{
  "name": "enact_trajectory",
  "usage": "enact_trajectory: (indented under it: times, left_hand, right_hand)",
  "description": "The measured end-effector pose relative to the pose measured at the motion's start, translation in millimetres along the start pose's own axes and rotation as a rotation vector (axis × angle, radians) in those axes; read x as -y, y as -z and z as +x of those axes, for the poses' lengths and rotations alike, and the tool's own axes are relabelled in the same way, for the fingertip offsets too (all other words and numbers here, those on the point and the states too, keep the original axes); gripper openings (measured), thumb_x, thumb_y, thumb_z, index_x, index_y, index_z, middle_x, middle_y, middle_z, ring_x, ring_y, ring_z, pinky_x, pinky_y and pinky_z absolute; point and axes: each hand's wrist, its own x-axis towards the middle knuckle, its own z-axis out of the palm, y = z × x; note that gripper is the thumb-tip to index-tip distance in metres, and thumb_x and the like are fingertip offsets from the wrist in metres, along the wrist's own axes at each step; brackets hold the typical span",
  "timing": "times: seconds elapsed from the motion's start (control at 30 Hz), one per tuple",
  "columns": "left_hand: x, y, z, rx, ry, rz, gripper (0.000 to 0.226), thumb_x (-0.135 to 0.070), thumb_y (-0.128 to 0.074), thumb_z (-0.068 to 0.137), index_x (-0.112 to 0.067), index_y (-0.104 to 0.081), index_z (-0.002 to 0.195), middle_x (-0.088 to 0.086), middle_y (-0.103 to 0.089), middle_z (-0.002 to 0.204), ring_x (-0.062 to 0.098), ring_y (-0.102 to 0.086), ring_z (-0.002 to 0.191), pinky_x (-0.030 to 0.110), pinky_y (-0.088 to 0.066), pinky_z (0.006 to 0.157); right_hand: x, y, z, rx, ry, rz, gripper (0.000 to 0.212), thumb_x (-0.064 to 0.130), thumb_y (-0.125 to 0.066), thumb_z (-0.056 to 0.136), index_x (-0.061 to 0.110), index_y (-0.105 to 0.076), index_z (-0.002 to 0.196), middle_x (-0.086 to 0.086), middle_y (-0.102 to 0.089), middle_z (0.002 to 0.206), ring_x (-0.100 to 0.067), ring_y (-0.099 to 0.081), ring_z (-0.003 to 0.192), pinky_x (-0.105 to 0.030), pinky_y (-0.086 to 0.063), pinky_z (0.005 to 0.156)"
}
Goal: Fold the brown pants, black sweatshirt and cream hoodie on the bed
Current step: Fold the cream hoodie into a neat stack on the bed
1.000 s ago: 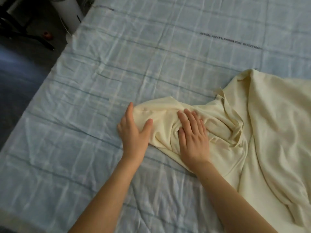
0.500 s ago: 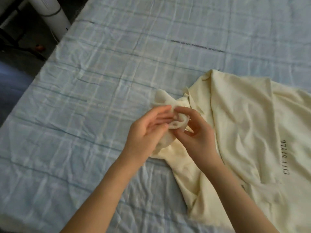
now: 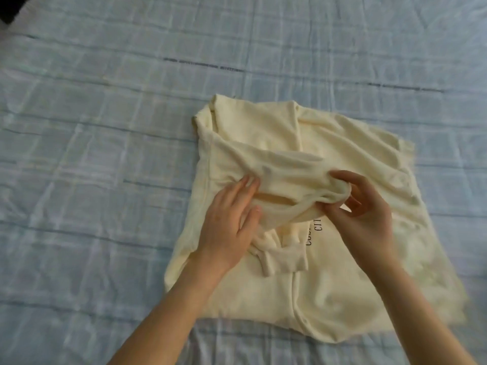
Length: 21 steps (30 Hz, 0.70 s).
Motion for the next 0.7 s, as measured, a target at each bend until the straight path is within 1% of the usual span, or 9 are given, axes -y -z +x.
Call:
enact_trajectory:
  times: [0.1,0.17,0.23,0.3,0.33,0.4,0.5,0.57,0.7]
  left_hand:
    - [-16,-42,-1,0.238,-0.01,0.318,0.058,-0.046,-0.026,0.099,-0.028,-0.021,0.155,-0.002,-0.018,0.163,0.019,-0.016,0.149,0.036,-0.015,0.121]
    - [-16,-57,-2,0.377,0.077,0.478,0.061,-0.052,-0.022,0.099,-0.034,-0.004,0.155,-0.007,-0.002,0.165,0.021,-0.005,0.151,0.039,-0.013,0.12]
    - [-17,-52,3,0.335,0.086,0.459,0.058,-0.048,-0.027,0.1,-0.031,-0.019,0.155,-0.003,-0.016,0.163,0.026,-0.018,0.149,0.041,-0.021,0.118]
    - [-20,-40,12,0.14,0.002,0.357,0.051,-0.039,-0.033,0.098,-0.021,-0.045,0.145,0.006,-0.043,0.152,0.031,-0.041,0.137,0.044,-0.035,0.112]
    - [-19,-36,18,0.048,-0.061,0.379,0.049,-0.036,-0.035,0.098,-0.019,-0.049,0.142,0.007,-0.048,0.148,0.032,-0.044,0.134,0.046,-0.036,0.111]
    - [-10,-31,31,0.03,-0.101,0.521,0.05,-0.038,-0.032,0.1,-0.024,-0.042,0.147,0.003,-0.04,0.154,0.029,-0.035,0.142,0.051,-0.026,0.115]
    - [25,-37,41,0.154,-0.046,0.656,0.055,-0.047,-0.026,0.1,-0.036,-0.022,0.154,-0.002,-0.02,0.163,0.024,-0.015,0.15,0.056,-0.011,0.118]
    - [52,-48,39,0.195,-0.038,0.663,0.056,-0.046,-0.026,0.1,-0.038,-0.017,0.154,-0.002,-0.015,0.164,0.02,-0.01,0.151,0.056,-0.009,0.119]
    - [72,-63,38,0.156,-0.074,0.647,0.058,-0.042,-0.034,0.099,-0.036,-0.02,0.154,0.0,-0.019,0.163,0.02,-0.014,0.151,0.055,-0.011,0.119]
  right_hand:
    - [-30,40,2,0.037,-0.125,-0.211,0.044,-0.006,-0.071,0.083,0.018,-0.064,0.119,-0.006,-0.07,0.11,-0.019,-0.069,0.103,-0.018,-0.054,0.082]
    - [-44,53,1,0.18,-0.149,-0.48,0.047,0.005,-0.072,0.085,0.018,-0.06,0.128,-0.007,-0.059,0.132,-0.025,-0.058,0.122,-0.028,-0.051,0.097]
    - [-47,53,0,0.212,-0.048,-0.698,0.049,0.023,-0.064,0.09,0.021,-0.055,0.138,-0.005,-0.041,0.153,-0.027,-0.043,0.137,-0.039,-0.042,0.107]
    - [-42,36,3,0.162,0.135,-0.78,0.053,0.036,-0.049,0.094,0.023,-0.047,0.146,-0.004,-0.033,0.159,-0.028,-0.032,0.145,-0.041,-0.032,0.113]
    - [-39,22,6,0.158,0.228,-0.842,0.055,0.04,-0.043,0.097,0.025,-0.041,0.15,-0.004,-0.031,0.16,-0.028,-0.026,0.149,-0.043,-0.025,0.117]
    - [-41,-6,14,0.209,0.313,-0.974,0.056,0.046,-0.033,0.101,0.032,-0.03,0.155,0.0,-0.027,0.163,-0.028,-0.016,0.152,-0.049,-0.012,0.122]
    - [-69,-29,25,0.329,0.208,-1.094,0.057,0.053,-0.025,0.102,0.041,-0.016,0.157,0.004,-0.019,0.165,-0.029,-0.008,0.154,-0.055,-0.004,0.122]
    - [-97,-33,25,0.357,0.169,-1.073,0.058,0.053,-0.024,0.101,0.042,-0.011,0.157,0.005,-0.018,0.166,-0.028,-0.008,0.154,-0.054,-0.005,0.122]
    - [-119,-39,27,0.363,0.191,-1.016,0.059,0.052,-0.026,0.1,0.044,-0.013,0.157,0.005,-0.024,0.163,-0.026,-0.011,0.153,-0.052,-0.01,0.122]
